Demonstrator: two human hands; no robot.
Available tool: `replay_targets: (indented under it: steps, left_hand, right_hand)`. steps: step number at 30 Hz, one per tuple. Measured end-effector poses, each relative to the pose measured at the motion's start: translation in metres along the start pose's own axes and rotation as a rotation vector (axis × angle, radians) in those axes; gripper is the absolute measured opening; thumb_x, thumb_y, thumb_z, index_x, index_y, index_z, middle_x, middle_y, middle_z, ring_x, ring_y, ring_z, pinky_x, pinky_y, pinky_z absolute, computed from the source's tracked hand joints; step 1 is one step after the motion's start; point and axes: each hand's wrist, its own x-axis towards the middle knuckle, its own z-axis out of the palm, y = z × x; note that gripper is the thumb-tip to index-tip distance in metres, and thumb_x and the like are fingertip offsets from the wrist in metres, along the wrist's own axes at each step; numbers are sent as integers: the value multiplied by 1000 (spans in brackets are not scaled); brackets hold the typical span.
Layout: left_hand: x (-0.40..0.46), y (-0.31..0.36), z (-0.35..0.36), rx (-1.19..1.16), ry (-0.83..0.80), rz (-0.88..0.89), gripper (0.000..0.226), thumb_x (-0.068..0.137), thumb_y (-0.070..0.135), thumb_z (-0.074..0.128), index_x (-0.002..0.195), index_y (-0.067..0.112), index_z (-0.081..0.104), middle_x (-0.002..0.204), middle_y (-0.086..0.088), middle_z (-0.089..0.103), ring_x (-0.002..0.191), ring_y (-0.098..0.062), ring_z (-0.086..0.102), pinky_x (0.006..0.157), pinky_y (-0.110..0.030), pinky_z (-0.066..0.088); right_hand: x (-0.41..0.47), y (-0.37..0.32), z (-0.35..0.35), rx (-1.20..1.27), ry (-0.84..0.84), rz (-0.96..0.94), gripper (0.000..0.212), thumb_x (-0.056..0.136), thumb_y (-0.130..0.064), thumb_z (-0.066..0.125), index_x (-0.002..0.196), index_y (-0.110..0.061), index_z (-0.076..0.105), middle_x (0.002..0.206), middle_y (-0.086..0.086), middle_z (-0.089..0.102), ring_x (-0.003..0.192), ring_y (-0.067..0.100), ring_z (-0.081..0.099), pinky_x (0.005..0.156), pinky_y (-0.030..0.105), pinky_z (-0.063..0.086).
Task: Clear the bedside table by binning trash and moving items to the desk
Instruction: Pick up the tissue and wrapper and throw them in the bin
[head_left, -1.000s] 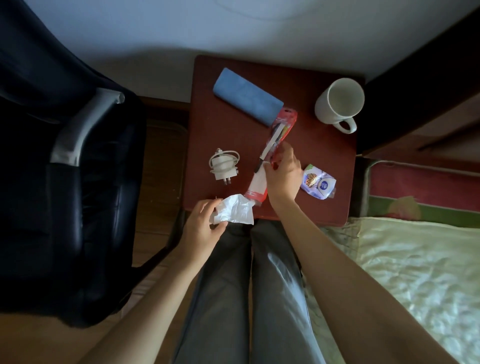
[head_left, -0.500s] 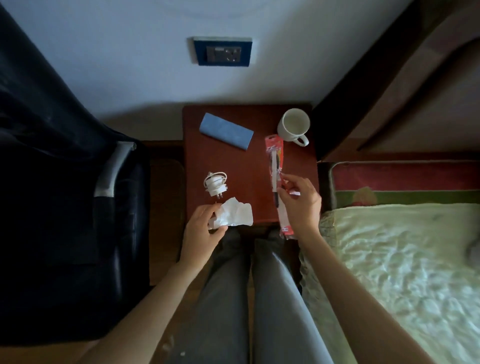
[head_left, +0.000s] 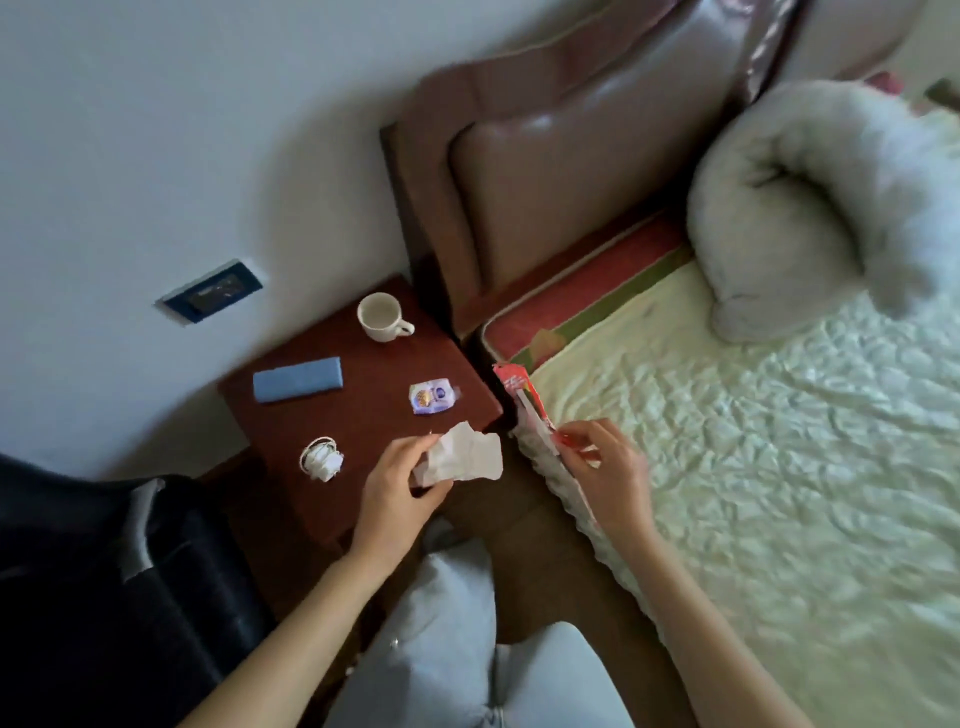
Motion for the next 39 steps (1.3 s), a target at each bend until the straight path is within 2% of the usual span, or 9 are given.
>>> replay_targets:
  steps: [5, 10, 15, 21, 23, 25, 29, 34, 39]
  left_hand:
    - [-26, 61, 41, 23, -154, 150, 53, 69, 8, 80, 118, 10, 61, 110, 3, 59, 102, -7, 56, 88, -18, 45]
    - [-83, 122, 92, -22, -313, 250, 51, 69, 8, 80, 116, 12, 62, 108, 7, 59, 96, -8, 59, 84, -26, 51]
    - [-157, 183, 149, -72, -507, 351, 49, 71, 10, 79, 117, 17, 62, 108, 7, 59, 95, -6, 60, 84, -28, 53]
    - [-241, 249, 212, -81, -811, 492, 52, 71, 5, 78, 118, 14, 60, 106, 4, 59, 92, -3, 59, 76, -8, 48]
    - [-262, 269, 232, -59, -898, 563, 53, 71, 6, 78, 120, 13, 59, 109, 4, 58, 93, -5, 58, 78, -13, 50]
    - [-279, 285, 255, -39, -977, 637, 53, 72, 7, 77, 121, 13, 59, 112, 2, 58, 95, -10, 59, 81, -24, 53]
    - [-312, 318, 303, -15, -1112, 764, 52, 73, 10, 78, 121, 15, 59, 110, 5, 57, 94, -8, 59, 76, -19, 52]
    - [-352, 361, 368, -15, -1256, 812, 50, 72, 9, 78, 119, 14, 61, 107, 8, 55, 93, -11, 60, 77, -26, 55]
    - [-395, 417, 435, -10, -1383, 863, 50, 73, 11, 78, 120, 18, 60, 107, 10, 54, 87, -8, 61, 70, -9, 50]
  right_hand:
    - [-88, 41, -69, 40, 195, 194, 11, 82, -21, 73, 93, -23, 71, 86, -11, 64, 72, -1, 63, 66, 28, 54]
    - [-209, 82, -131, 45, 397, 364, 11, 81, -18, 75, 90, -23, 71, 83, -14, 64, 73, -3, 63, 63, 9, 45]
    - [-344, 108, -179, -22, 615, 515, 12, 78, -19, 78, 88, -23, 71, 81, -12, 65, 68, -2, 63, 60, 22, 52]
    - [-487, 115, -212, 75, 869, 721, 17, 77, -15, 77, 88, -25, 70, 83, -12, 66, 73, 5, 65, 67, 35, 56]
    - [-524, 117, -216, 106, 946, 801, 20, 76, -13, 77, 88, -26, 70, 83, -11, 67, 74, 6, 65, 68, 38, 56]
    - [-555, 118, -219, 119, 1030, 861, 20, 76, -11, 78, 88, -26, 70, 83, -11, 68, 74, 5, 66, 69, 38, 57]
    - [-599, 127, -228, 110, 1180, 965, 18, 76, -13, 78, 88, -24, 71, 84, -12, 67, 75, 4, 65, 70, 34, 56]
    - [-636, 145, -249, 64, 1320, 1068, 19, 76, -11, 78, 88, -23, 71, 83, -12, 66, 74, 4, 65, 69, 28, 56]
    - [-668, 169, -288, 17, 1442, 1169, 21, 75, -7, 78, 88, -22, 71, 83, -9, 66, 73, 5, 65, 71, 28, 55]
